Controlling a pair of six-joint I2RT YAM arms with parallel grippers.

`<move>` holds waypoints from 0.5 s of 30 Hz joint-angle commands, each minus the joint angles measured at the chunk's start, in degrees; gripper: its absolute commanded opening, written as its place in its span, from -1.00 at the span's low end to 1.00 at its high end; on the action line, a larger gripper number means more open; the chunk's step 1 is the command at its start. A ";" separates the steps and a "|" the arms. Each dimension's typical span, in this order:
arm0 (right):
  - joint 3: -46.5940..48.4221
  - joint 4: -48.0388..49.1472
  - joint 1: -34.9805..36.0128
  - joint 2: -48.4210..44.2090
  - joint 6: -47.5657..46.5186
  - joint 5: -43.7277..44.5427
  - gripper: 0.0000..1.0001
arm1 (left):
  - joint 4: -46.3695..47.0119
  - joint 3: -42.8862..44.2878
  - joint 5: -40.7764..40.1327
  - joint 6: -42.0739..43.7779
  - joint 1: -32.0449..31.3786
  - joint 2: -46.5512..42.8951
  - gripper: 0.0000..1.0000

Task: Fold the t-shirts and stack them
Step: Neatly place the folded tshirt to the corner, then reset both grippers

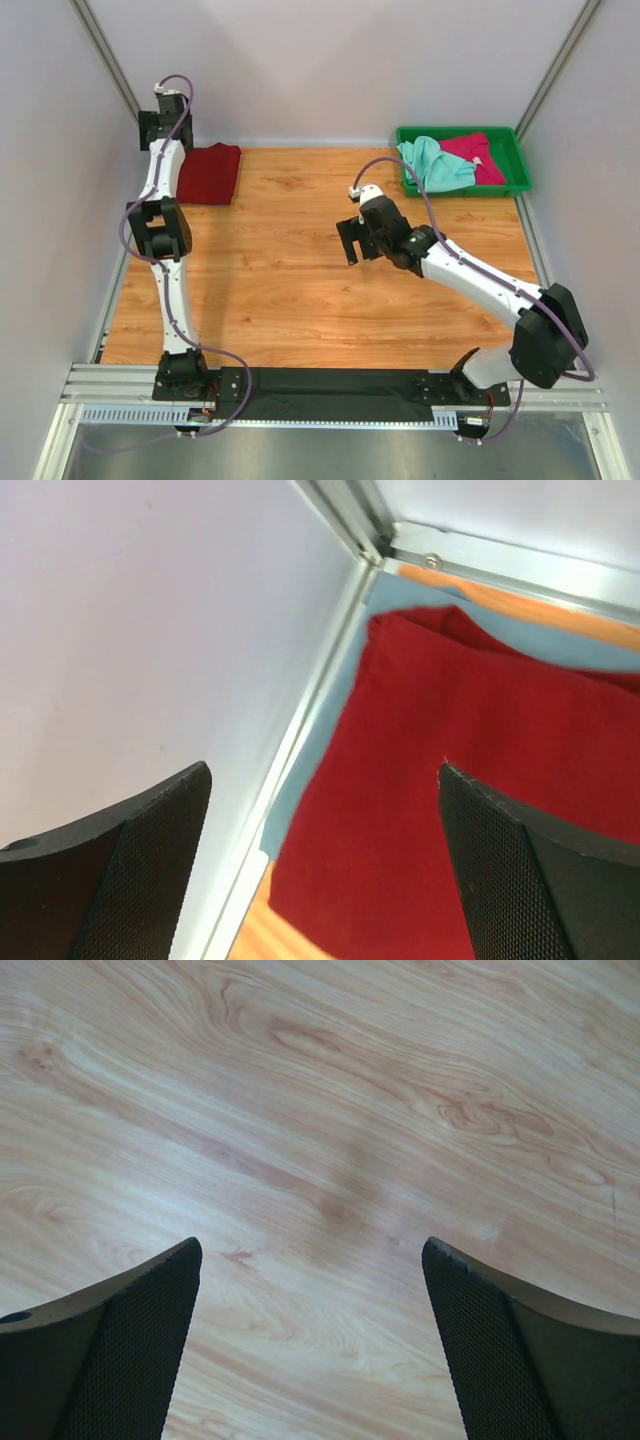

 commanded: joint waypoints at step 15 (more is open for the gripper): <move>-33.82 0.77 -8.18 -42.60 31.16 -14.38 1.00 | 5.85 -74.35 37.24 -41.70 -38.76 -65.56 0.99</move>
